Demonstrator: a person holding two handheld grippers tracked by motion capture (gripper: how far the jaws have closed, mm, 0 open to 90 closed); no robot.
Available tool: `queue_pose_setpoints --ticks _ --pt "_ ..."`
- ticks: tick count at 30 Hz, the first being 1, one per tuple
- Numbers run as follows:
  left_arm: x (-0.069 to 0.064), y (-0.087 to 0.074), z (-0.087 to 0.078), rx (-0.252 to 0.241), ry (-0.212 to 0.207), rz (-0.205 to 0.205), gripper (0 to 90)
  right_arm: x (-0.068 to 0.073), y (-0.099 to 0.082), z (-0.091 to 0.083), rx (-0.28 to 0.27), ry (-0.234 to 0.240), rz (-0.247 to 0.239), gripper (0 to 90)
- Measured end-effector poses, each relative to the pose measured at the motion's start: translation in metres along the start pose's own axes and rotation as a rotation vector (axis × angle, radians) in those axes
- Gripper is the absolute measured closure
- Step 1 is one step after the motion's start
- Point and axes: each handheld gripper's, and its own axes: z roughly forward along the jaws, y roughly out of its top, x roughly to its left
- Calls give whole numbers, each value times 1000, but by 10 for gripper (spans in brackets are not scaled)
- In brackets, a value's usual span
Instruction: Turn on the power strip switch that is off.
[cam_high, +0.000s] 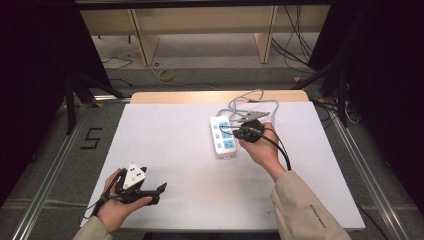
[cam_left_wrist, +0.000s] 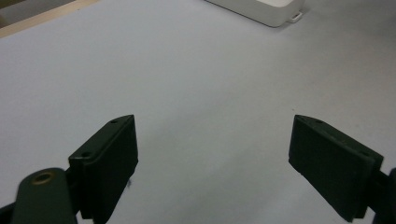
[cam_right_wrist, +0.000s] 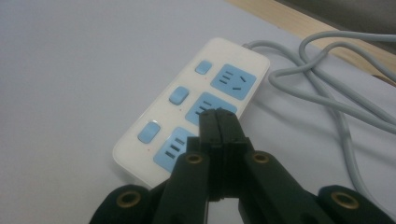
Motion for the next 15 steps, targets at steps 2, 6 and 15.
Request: queue_pose_setpoints --ticks 2,6,15 --pt "0 0 0 -2 -1 -2 153 2 2 5 13 -1 -4 900" --pt "0 0 0 -1 -2 -4 153 4 4 8 15 -2 -3 900" --pt "0 0 1 1 0 -2 153 3 6 17 33 -6 6 900"
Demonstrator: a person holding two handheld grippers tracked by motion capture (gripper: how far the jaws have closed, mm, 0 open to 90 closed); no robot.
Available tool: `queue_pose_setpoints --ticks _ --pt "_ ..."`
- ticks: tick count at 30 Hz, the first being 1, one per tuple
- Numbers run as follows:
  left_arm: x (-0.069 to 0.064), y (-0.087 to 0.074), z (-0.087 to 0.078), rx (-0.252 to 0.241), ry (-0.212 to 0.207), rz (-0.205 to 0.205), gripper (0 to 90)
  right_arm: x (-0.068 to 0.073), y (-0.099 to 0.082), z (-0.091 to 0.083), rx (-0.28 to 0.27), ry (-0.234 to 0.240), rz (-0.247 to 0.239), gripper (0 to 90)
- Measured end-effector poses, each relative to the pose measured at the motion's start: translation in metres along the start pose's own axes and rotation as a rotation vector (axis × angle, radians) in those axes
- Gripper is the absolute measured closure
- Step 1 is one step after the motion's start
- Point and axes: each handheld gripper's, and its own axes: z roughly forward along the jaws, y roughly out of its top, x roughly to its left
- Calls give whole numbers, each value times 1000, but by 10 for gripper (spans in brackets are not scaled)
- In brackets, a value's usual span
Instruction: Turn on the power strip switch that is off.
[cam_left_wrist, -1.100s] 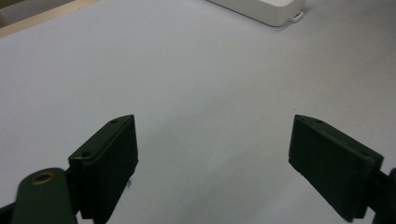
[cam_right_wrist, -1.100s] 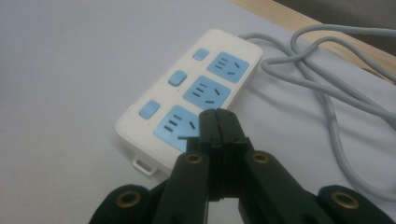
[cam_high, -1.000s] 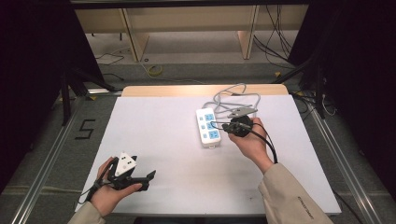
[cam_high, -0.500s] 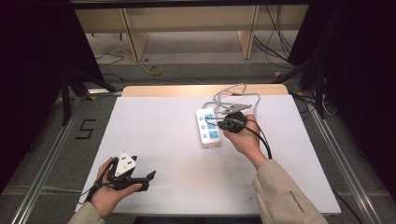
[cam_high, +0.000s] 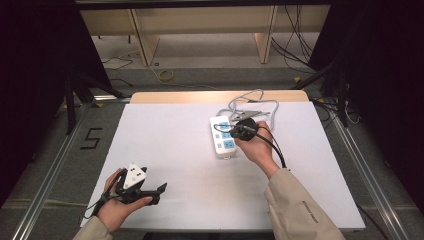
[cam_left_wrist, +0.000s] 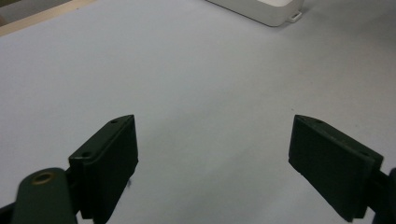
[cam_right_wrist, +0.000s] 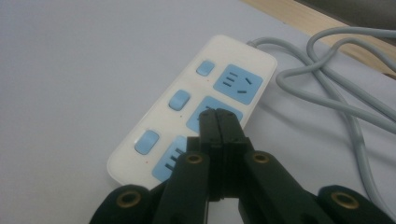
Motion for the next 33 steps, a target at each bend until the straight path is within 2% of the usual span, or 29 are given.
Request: queue_pose_setpoints --ticks 5,14,26,33 --pt "0 0 0 0 1 -1 153 0 1 3 8 0 6 900" --pt "0 0 0 -1 0 -3 153 3 7 12 20 8 -15 900" --pt "0 0 0 1 -1 0 153 5 13 22 31 21 0 900" --pt "0 0 0 0 -2 1 153 9 19 26 41 22 -19 900"
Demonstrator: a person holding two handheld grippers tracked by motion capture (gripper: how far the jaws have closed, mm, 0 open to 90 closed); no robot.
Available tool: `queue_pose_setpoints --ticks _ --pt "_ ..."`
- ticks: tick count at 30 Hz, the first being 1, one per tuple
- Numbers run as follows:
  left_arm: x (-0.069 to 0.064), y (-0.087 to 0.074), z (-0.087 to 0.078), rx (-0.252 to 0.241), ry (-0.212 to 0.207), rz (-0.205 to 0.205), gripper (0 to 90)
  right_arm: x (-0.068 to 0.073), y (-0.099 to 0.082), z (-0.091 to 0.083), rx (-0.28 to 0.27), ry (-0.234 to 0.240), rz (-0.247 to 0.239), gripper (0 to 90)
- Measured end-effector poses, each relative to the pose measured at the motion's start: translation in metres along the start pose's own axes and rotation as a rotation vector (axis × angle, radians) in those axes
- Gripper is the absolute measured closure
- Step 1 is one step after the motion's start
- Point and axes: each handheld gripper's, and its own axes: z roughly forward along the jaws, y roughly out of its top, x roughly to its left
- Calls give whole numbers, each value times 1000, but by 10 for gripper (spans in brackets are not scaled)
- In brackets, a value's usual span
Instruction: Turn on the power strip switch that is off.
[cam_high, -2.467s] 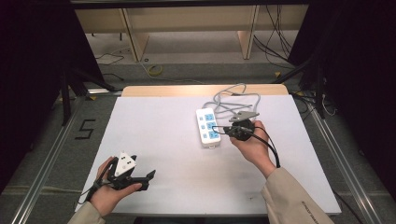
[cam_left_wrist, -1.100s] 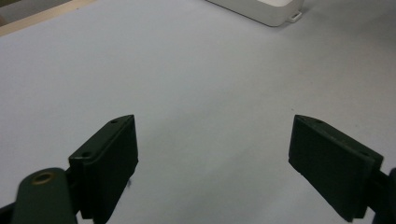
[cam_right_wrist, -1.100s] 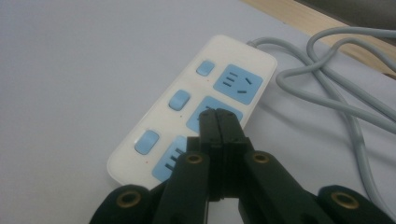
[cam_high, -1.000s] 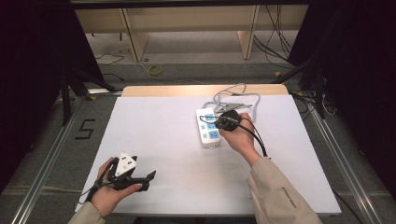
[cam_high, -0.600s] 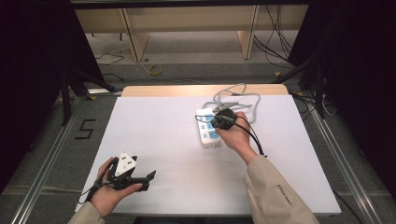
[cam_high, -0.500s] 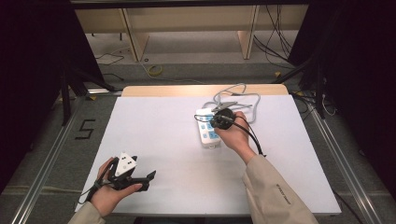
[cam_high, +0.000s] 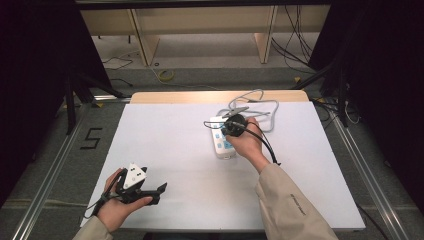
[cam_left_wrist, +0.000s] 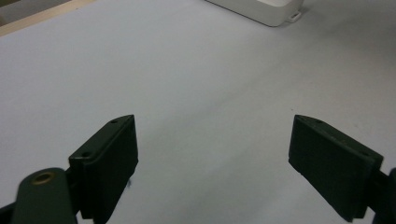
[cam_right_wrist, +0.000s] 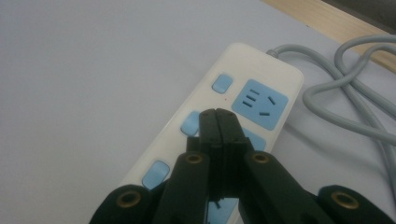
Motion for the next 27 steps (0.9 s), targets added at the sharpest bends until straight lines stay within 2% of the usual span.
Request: queue_pose_setpoints --ticks 27 --pt "-1 0 0 2 -5 2 153 11 11 18 46 13 -20 900"
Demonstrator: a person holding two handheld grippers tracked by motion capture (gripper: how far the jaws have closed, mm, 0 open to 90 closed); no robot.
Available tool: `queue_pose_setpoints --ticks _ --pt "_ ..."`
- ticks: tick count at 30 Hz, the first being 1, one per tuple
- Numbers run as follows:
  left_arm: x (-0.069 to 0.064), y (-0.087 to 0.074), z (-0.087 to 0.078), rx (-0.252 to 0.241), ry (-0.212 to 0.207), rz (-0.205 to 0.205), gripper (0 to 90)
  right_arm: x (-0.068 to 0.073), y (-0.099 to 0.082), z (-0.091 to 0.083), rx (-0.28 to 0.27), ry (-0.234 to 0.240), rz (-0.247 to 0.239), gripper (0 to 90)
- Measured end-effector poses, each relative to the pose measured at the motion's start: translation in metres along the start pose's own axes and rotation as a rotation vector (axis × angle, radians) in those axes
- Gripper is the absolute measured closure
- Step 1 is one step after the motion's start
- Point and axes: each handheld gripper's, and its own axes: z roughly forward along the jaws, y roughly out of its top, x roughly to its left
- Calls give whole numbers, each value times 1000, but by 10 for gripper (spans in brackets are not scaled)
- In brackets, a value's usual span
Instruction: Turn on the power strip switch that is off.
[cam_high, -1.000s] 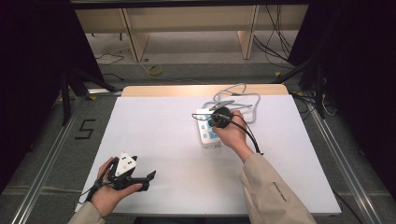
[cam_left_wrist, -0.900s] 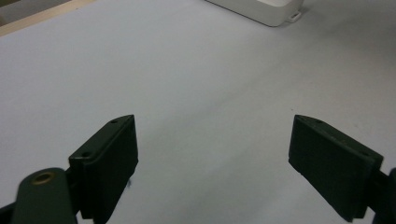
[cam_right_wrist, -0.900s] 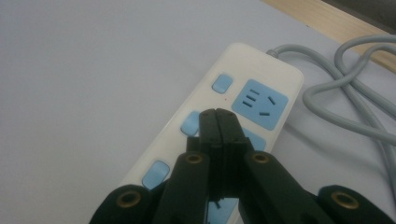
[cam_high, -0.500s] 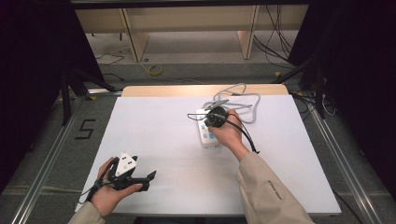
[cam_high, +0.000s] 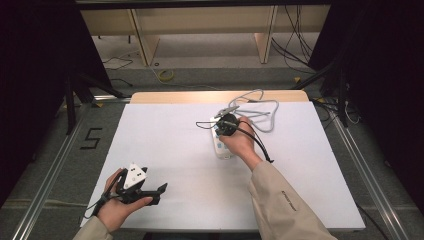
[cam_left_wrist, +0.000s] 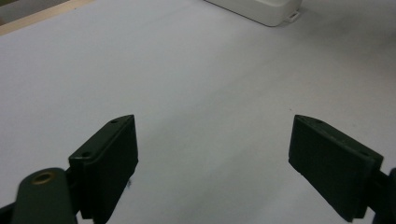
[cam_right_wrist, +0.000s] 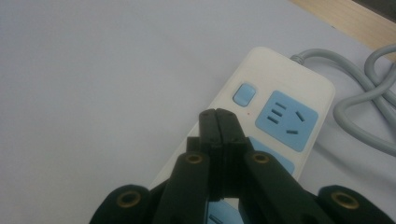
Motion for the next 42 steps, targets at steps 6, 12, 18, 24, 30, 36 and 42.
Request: queue_pose_setpoints --ticks 6,12,18,24,30,36,42 --pt "0 0 0 1 -1 1 153 2 2 4 9 6 -2 900" --pt "0 0 0 3 -3 3 153 3 3 7 18 2 -5 900" --pt "-1 0 0 3 -2 3 153 2 4 8 24 3 0 900" --pt "-1 0 0 1 -3 2 153 2 6 9 32 6 3 900" --pt "-1 0 0 2 -3 5 153 1 5 9 51 8 13 900" --pt "-1 0 0 2 -3 5 153 0 5 12 59 5 9 900" --pt "-1 0 0 1 -3 5 153 1 5 12 61 4 10 900"
